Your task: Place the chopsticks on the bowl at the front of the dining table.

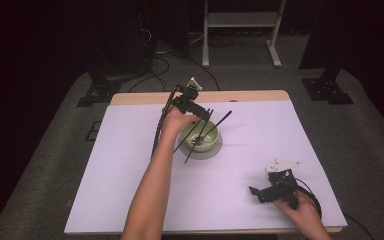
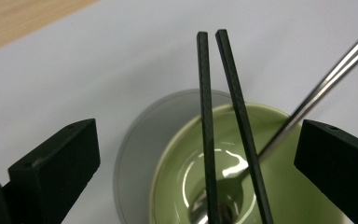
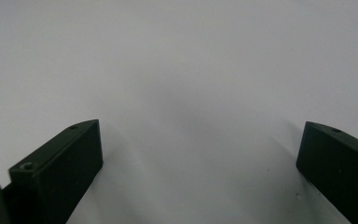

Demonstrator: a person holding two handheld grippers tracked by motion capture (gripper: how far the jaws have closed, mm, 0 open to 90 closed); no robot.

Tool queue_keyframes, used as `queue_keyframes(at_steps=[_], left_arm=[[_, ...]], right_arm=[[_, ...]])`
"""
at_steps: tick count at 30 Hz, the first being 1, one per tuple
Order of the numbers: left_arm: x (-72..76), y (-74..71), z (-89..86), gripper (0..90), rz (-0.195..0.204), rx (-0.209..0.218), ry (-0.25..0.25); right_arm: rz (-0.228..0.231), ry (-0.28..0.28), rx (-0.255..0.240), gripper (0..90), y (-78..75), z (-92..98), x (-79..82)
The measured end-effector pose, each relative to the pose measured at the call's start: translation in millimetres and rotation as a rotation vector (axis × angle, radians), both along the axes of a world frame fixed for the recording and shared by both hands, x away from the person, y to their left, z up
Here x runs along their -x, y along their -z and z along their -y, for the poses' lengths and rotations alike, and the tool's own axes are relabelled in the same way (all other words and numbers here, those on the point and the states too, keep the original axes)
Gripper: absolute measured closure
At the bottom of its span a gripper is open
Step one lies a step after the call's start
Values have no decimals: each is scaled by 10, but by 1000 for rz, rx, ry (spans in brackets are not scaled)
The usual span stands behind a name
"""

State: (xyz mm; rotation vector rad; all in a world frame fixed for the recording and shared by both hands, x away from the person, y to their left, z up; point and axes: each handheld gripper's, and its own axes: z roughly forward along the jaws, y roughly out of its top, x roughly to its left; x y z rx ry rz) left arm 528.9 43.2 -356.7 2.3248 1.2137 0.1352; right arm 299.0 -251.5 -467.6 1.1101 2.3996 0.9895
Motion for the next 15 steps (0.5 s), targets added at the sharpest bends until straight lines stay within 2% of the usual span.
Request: queue_keyframes(at_steps=[4,8,15], left_arm=[[-86,11,73,0,-1,10,-2],[-162,25,153,0,-6,-7,1],[-280,32,264,0,8,-27,-3]], right_arm=[[0,-1,2,0,-1,2,0],[0,-1,0,0,0,1,0],[-1,0,-1,0,0,0,1]])
